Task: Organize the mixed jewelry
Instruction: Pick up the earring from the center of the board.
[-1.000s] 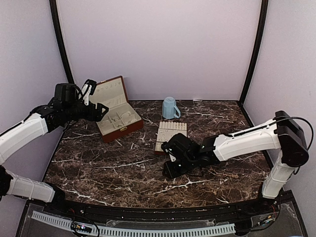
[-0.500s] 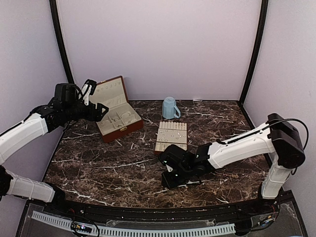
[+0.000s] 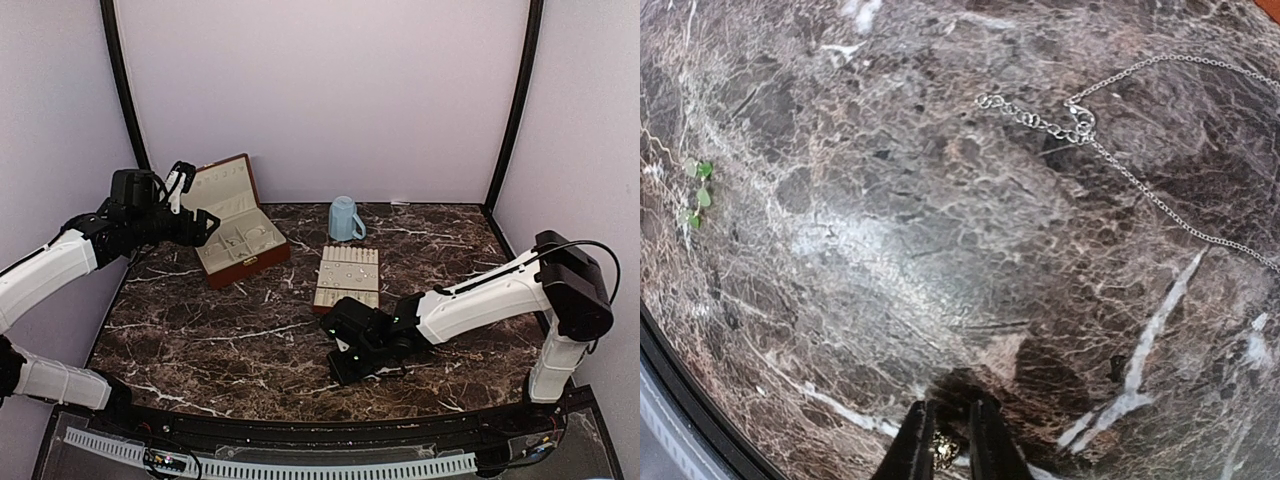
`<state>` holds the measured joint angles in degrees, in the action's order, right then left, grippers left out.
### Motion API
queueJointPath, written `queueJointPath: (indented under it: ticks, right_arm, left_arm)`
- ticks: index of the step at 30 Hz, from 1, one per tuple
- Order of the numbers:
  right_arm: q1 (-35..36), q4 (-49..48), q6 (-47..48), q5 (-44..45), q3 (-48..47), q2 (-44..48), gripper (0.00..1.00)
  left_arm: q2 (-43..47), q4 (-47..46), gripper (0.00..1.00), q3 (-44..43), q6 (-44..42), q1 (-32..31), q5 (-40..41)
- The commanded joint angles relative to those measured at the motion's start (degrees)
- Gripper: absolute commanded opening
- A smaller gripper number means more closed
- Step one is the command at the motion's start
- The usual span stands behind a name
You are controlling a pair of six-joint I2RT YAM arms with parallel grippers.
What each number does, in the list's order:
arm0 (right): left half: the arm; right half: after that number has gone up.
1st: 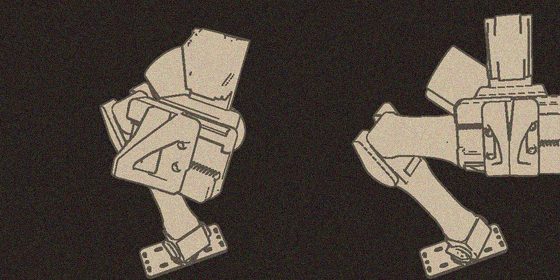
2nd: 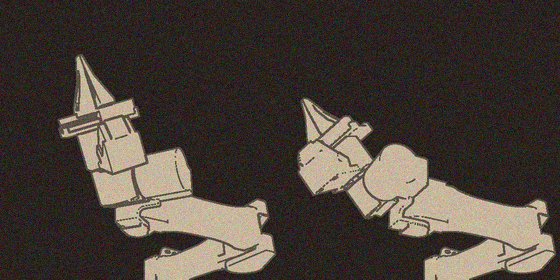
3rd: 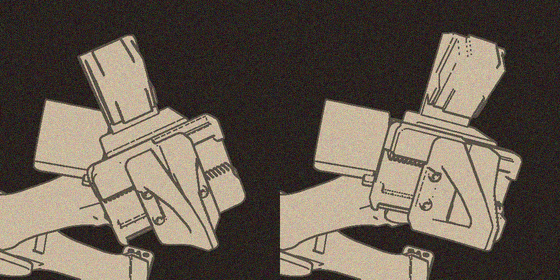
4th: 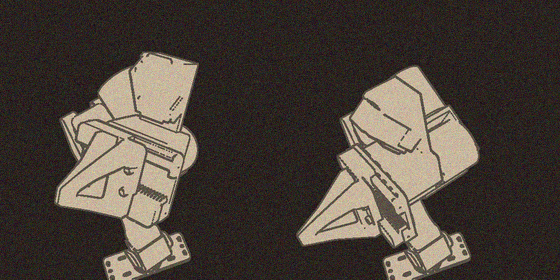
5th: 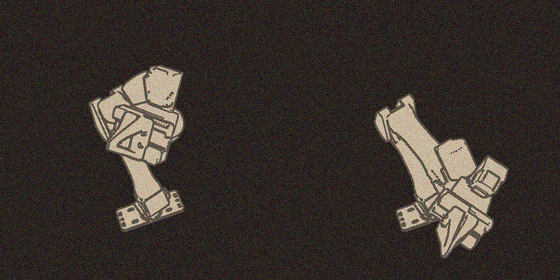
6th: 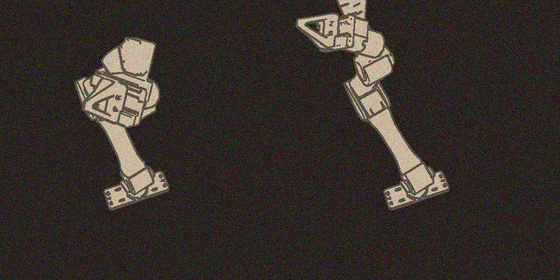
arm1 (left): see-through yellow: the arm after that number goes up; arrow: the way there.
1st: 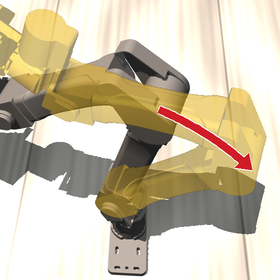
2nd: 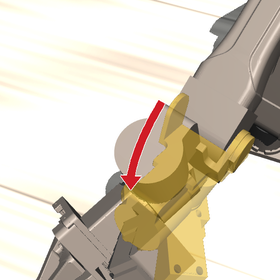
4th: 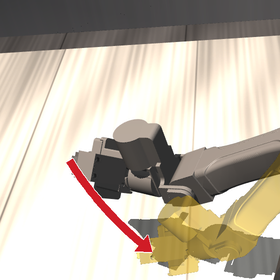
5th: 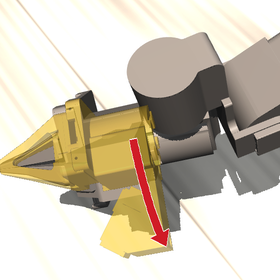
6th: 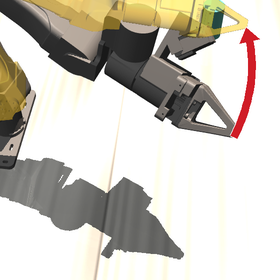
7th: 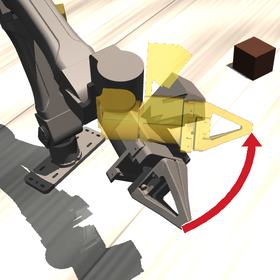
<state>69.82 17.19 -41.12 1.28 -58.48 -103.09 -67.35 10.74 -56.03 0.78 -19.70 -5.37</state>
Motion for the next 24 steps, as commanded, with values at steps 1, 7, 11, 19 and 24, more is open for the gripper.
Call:
queueJointPath:
  ticks: [1,7,11,19,24]
  right_arm:
    - [0.6,-0.2,-0.6,0.4,-0.9,-1.4,0.08]
    - [0.4,-0.7,-1.9,1.7,-0.3,0.4,0.00]
    - [-1.2,-4.0,-3.0,1.8,1.5,3.7,0.00]
    - [-8.7,-21.0,-8.5,-3.0,7.5,11.2,0.00]
    - [-10.2,-28.4,-10.4,0.7,7.5,16.5,0.00]
  left_arm:
    - [1.5,-1.2,0.81,0.8,-0.2,0.4,-0.3]
    - [1.8,-1.3,0.81,1.0,-0.2,0.4,0.2]
    - [2.5,-2.4,0.81,1.8,-1.4,0.4,-0.8]
    - [11.6,-18.1,0.80,9.8,-4.5,-4.3,-10.6]
    - [14.8,-27.8,0.81,16.9,-3.6,-14.5,-7.2]
